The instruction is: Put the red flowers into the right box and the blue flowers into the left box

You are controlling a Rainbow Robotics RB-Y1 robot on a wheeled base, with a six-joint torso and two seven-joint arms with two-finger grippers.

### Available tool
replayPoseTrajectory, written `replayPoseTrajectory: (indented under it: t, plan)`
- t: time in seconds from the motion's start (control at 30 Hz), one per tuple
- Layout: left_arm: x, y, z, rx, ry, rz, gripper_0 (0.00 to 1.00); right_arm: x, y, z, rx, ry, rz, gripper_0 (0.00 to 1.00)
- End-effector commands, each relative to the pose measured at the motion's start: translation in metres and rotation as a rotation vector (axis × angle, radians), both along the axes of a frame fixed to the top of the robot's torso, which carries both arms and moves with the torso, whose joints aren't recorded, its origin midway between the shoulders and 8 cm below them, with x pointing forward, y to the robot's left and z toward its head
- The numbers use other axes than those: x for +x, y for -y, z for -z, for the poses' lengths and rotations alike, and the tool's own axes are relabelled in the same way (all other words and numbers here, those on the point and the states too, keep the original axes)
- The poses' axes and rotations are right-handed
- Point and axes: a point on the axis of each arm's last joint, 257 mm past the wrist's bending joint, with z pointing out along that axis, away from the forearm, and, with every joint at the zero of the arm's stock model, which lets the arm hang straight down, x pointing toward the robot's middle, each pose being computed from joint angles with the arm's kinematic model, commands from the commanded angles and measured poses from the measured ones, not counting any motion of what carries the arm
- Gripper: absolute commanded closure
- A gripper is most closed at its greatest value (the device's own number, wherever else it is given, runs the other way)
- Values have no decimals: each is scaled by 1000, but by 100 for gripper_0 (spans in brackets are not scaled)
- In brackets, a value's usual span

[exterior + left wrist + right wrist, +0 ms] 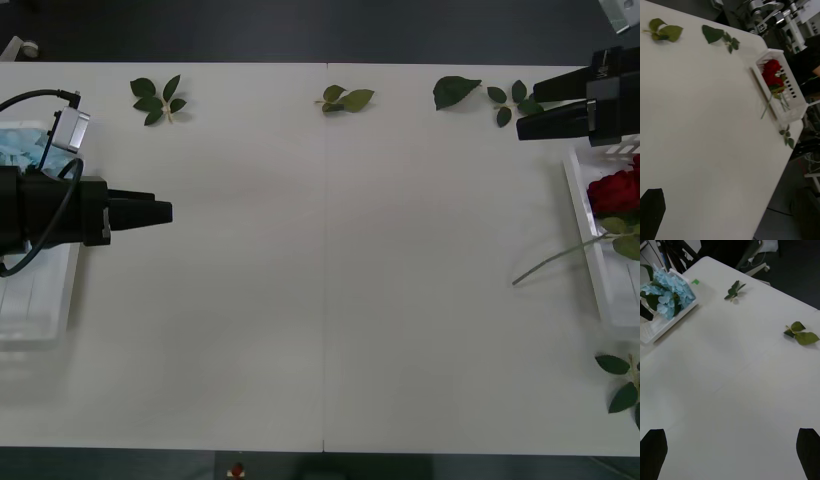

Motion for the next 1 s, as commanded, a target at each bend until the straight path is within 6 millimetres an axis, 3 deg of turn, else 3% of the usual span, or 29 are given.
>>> replayPoseTrajectory:
  t: [0.03, 0.2, 0.37, 0.63, 1.0]
  plan:
    - [-16, 15, -28, 39, 170, 127, 2, -21, -45, 10, 11, 58, -83, 0]
    - [-49, 31, -51, -51, 198, 215, 2, -34, -83, 26, -2, 103, -146, 0]
    - [-66, 37, -60, -82, 221, 242, 2, -46, -115, 42, -21, 143, -206, 0]
    - [-66, 37, -57, -71, 234, 230, 2, -59, -156, 54, 3, 143, -272, 0]
    - [-66, 37, -57, -71, 234, 230, 1, -65, -170, 59, -16, 133, -321, 0]
